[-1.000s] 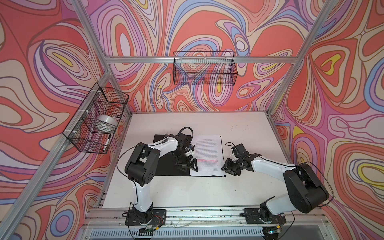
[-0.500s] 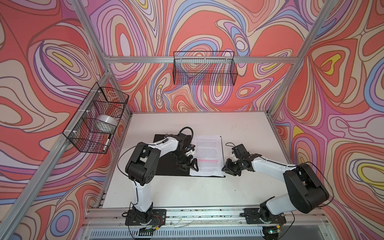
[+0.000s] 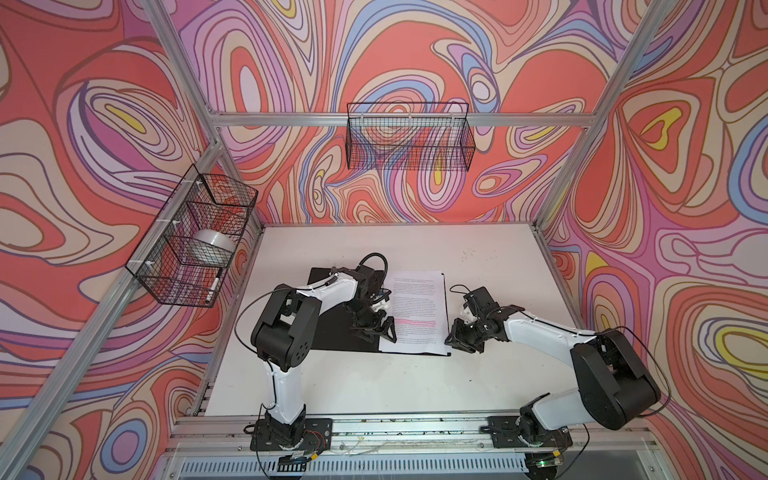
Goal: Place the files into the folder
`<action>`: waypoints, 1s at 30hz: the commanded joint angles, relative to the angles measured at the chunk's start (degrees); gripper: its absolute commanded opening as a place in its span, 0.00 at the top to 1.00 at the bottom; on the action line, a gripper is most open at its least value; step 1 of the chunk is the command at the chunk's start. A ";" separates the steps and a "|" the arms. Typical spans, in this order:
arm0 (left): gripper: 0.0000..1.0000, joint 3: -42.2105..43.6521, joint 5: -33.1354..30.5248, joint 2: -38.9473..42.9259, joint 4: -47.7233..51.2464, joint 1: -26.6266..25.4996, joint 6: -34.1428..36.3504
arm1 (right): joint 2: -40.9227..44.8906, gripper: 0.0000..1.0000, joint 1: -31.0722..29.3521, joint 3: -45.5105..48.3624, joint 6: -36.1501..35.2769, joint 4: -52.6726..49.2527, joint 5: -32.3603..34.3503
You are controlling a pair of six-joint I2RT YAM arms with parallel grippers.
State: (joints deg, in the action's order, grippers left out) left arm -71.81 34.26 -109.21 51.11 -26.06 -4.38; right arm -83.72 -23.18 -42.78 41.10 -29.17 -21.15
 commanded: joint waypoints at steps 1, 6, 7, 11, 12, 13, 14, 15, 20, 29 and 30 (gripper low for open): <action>0.13 -3.33 -8.91 4.27 4.93 2.12 5.65 | 0.48 0.72 0.15 -9.47 -5.77 -6.08 5.01; 0.12 -7.86 -18.84 9.66 9.05 2.39 22.16 | -7.88 0.73 0.86 -25.34 -15.37 -12.54 10.09; 0.12 -7.76 -21.68 11.00 8.85 1.99 25.46 | -10.44 0.74 1.50 -28.32 -16.90 -12.83 10.20; 0.10 -3.59 -31.41 16.12 4.72 -2.38 35.96 | -21.24 0.75 3.85 -39.39 -21.10 -12.20 8.89; 0.09 -1.88 -33.95 17.30 2.70 -4.16 37.72 | -23.93 0.76 4.35 -42.47 -21.83 -12.12 8.70; 0.09 -0.23 -35.88 18.35 0.83 -6.06 38.86 | -26.56 0.76 4.66 -45.46 -22.68 -11.90 8.44; 0.08 0.87 -36.84 19.09 -0.61 -7.62 39.29 | -28.61 0.76 4.87 -47.76 -23.48 -11.62 8.30; 0.07 2.12 -37.07 19.69 -1.71 -9.36 39.17 | -30.89 0.76 5.11 -50.21 -24.01 -11.30 8.34; 0.07 7.45 -39.49 20.18 -8.77 -18.44 36.10 | -38.84 0.77 6.80 -56.42 -23.88 -7.21 6.59; 0.05 13.32 -42.84 15.30 -23.80 -26.62 35.73 | -46.90 0.75 8.13 -61.59 -24.40 -2.64 5.25; 0.05 13.11 -43.27 14.27 -24.85 -27.05 35.65 | -47.76 0.75 8.22 -62.37 -24.38 -2.58 4.90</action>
State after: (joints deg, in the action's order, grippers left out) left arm -59.02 -6.83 -92.51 32.77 -52.56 30.39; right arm -129.25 -15.53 -102.87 17.61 -33.71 -14.81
